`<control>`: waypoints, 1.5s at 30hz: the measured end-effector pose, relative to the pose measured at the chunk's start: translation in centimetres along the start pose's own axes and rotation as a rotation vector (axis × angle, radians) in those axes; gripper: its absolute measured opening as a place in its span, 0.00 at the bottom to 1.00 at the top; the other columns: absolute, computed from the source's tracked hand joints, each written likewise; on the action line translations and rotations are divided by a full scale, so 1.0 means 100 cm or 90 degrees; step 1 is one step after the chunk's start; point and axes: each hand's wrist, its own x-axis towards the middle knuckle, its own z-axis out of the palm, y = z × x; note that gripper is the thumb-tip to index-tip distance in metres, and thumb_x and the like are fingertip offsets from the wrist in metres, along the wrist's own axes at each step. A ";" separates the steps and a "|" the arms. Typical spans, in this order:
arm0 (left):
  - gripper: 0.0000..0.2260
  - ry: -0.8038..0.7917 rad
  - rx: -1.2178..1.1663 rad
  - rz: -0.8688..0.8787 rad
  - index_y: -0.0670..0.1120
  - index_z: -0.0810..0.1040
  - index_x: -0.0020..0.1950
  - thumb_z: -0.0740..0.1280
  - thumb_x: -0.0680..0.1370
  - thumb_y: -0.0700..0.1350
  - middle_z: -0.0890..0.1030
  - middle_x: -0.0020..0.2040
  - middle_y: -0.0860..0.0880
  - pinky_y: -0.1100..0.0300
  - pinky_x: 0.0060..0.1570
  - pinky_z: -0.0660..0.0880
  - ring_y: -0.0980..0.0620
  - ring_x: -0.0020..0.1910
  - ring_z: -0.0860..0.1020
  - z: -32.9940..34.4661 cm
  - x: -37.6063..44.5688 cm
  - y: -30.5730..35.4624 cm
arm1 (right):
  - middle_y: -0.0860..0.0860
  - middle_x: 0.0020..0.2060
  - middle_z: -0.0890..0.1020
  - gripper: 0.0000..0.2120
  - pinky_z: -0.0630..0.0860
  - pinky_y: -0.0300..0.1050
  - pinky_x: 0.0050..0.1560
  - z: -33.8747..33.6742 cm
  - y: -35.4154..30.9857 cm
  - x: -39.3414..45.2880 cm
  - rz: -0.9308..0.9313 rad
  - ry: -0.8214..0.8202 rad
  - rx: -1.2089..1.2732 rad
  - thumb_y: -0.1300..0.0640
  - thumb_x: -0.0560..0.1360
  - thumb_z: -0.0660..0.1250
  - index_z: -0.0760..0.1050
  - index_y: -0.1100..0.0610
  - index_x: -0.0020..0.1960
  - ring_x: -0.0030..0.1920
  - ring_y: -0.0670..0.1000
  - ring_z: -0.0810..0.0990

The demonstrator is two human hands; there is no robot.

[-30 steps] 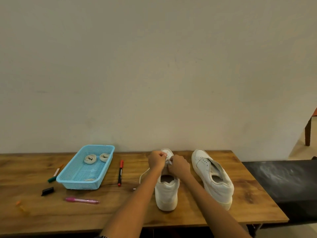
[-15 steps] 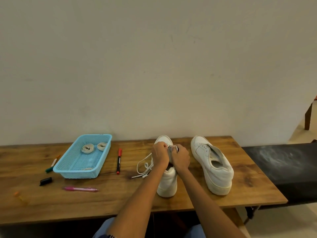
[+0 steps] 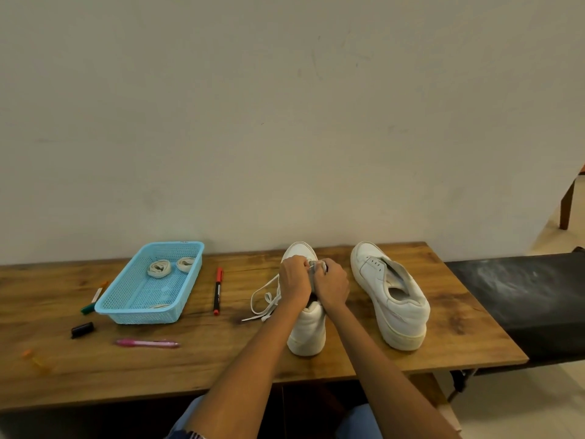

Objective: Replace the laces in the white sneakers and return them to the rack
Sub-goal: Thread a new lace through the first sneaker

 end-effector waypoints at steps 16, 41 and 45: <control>0.08 0.061 -0.121 -0.005 0.39 0.81 0.47 0.63 0.78 0.39 0.82 0.46 0.44 0.68 0.37 0.62 0.52 0.41 0.75 -0.005 -0.004 0.003 | 0.58 0.37 0.79 0.10 0.75 0.45 0.41 -0.014 0.010 0.034 0.074 -0.240 0.160 0.61 0.77 0.63 0.79 0.65 0.43 0.39 0.52 0.76; 0.12 0.182 -0.186 -0.077 0.37 0.76 0.57 0.58 0.77 0.32 0.78 0.55 0.40 0.57 0.52 0.70 0.43 0.56 0.74 -0.005 0.001 -0.003 | 0.51 0.37 0.74 0.15 0.68 0.47 0.40 -0.070 -0.036 0.057 -0.017 0.045 0.091 0.47 0.76 0.63 0.69 0.59 0.46 0.42 0.55 0.74; 0.13 0.180 -0.195 -0.090 0.37 0.76 0.57 0.58 0.76 0.31 0.78 0.55 0.40 0.56 0.53 0.70 0.43 0.56 0.74 -0.004 0.002 -0.005 | 0.56 0.54 0.79 0.29 0.71 0.47 0.48 -0.046 -0.011 0.037 -0.113 -0.161 -0.346 0.40 0.75 0.62 0.64 0.62 0.63 0.56 0.58 0.78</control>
